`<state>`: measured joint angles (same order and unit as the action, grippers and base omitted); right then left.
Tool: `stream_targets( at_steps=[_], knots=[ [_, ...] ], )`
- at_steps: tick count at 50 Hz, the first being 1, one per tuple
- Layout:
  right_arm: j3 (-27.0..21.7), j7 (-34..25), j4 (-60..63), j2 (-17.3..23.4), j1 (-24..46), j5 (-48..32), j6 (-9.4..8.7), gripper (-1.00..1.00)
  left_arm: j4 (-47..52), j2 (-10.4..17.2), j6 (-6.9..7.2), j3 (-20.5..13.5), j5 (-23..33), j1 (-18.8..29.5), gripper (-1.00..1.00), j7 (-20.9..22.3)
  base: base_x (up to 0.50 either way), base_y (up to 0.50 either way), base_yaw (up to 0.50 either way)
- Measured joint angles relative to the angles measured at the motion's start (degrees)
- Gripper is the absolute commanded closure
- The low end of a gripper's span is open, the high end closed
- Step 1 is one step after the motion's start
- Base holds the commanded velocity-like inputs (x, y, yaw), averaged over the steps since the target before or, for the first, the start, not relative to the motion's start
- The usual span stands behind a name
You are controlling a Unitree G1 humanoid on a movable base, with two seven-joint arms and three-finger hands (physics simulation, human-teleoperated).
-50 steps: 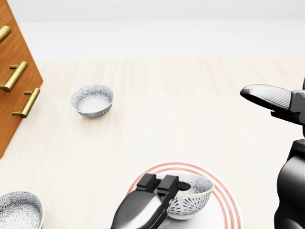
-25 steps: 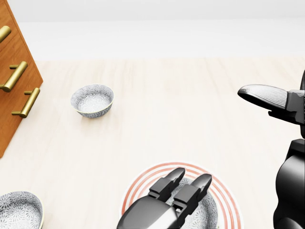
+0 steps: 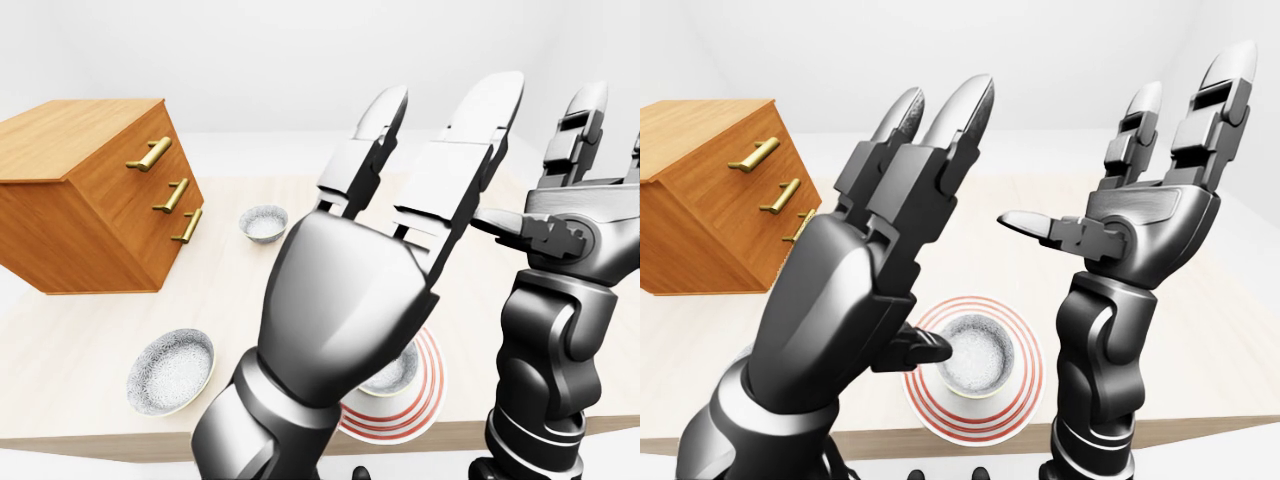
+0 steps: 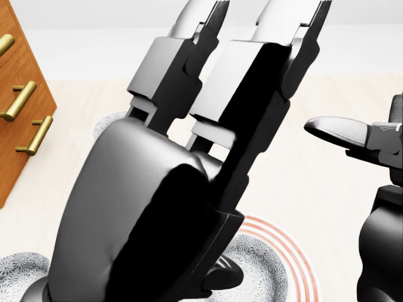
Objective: Put the bowl in the middle on the plate.
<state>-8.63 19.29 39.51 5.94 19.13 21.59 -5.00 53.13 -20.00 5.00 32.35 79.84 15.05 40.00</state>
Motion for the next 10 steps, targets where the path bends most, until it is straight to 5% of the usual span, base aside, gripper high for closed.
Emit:
stream_targets(
  at_steps=[10],
  knots=[
    [0.02, -0.16, 0.12, -0.17, -0.1, -0.16, 0.0, -1.0, 2.4, 0.0, 0.0, 2.11, 1.03, -1.43, -1.0, 0.0, 0.0, 0.0, 0.0]
  ],
)
